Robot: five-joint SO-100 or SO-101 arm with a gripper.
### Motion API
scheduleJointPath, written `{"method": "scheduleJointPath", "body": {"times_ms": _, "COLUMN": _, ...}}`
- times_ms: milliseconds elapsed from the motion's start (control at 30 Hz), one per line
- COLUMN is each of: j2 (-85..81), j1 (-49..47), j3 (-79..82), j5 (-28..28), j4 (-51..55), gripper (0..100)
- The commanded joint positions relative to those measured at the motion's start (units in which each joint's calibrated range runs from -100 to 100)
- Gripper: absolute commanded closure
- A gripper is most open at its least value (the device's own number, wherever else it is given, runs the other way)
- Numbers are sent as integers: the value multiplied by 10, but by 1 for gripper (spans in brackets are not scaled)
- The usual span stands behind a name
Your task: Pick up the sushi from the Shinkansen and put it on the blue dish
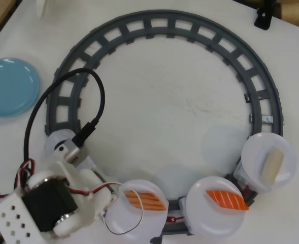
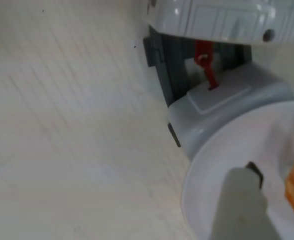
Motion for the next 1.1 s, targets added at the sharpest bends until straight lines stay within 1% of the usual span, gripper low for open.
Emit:
{"method": "scheduleJointPath", "body": {"times_ms": 0, "j2": -2, "j1": -5, "j3": 1, "j5": 3, "j4": 5, "gripper": 74}}
{"method": "scheduleJointPath", "body": {"times_ms": 167, "j2": 2, "j1": -30, "j3": 2, "j5": 9, "j4": 3, "gripper": 74}}
{"method": "scheduleJointPath", "body": {"times_ms": 300, "j2": 35, "j1": -32, "j3": -4, "j5": 28, "j4": -5, "gripper": 74}}
{"method": "scheduleJointPath", "body": {"times_ms": 433, "j2": 51, "j1": -31, "j3": -7, "j5": 18, "j4": -37, "gripper": 74}}
{"method": "scheduleJointPath", "body": {"times_ms": 567, "j2": 52, "j1": -30, "j3": -30, "j5": -2, "j4": -37, "gripper": 74}}
{"method": "scheduleJointPath", "body": {"times_ms": 733, "j2": 60, "j1": -31, "j3": -39, "j5": 2, "j4": -40, "gripper": 74}}
{"method": "scheduleJointPath", "body": {"times_ms": 767, "j2": 60, "j1": -31, "j3": -38, "j5": 3, "j4": -39, "gripper": 73}}
{"method": "scheduleJointPath", "body": {"times_ms": 900, "j2": 60, "j1": -31, "j3": -34, "j5": 3, "j4": -34, "gripper": 66}}
{"method": "scheduleJointPath", "body": {"times_ms": 1067, "j2": 60, "j1": -38, "j3": -11, "j5": 3, "j4": -42, "gripper": 66}}
